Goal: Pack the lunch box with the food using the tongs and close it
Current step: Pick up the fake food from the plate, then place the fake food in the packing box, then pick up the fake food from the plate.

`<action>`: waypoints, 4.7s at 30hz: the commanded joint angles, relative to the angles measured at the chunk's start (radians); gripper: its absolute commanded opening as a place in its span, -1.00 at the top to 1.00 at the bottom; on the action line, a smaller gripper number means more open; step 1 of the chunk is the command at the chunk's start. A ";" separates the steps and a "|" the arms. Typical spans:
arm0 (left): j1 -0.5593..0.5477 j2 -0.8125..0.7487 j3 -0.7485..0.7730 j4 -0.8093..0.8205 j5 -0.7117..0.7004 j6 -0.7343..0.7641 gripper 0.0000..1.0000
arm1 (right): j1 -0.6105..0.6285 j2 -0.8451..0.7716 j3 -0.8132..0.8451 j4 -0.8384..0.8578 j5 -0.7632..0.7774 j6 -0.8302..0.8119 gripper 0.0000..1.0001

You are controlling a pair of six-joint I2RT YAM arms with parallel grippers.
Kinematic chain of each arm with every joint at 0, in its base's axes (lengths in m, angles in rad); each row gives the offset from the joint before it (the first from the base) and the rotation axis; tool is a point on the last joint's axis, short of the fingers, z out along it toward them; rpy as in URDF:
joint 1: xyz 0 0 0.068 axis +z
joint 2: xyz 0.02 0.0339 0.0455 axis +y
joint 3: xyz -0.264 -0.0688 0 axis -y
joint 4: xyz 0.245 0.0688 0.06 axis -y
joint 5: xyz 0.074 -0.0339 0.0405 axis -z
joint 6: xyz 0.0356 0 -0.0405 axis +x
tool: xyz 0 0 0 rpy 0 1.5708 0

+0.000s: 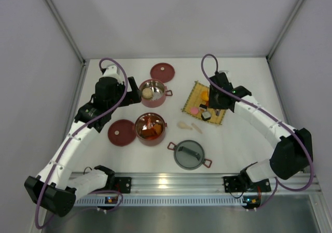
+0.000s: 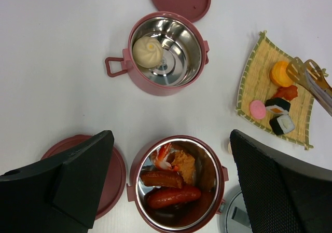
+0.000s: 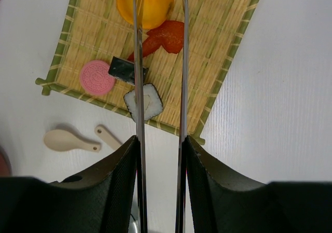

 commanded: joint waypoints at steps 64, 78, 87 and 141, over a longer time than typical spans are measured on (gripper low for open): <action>-0.003 0.004 -0.017 0.043 -0.014 -0.005 -0.98 | 0.226 0.138 0.469 0.010 -0.119 0.035 0.85; -0.003 -0.004 -0.019 0.038 -0.022 -0.005 -0.98 | 0.325 0.355 0.550 0.042 -0.146 0.043 0.85; -0.003 -0.002 -0.017 0.038 -0.019 -0.005 -0.98 | 0.325 0.413 0.550 0.050 -0.151 0.035 0.69; -0.002 0.009 -0.033 0.050 -0.001 -0.001 -0.98 | 0.302 -0.210 -0.091 -0.151 0.147 0.041 0.02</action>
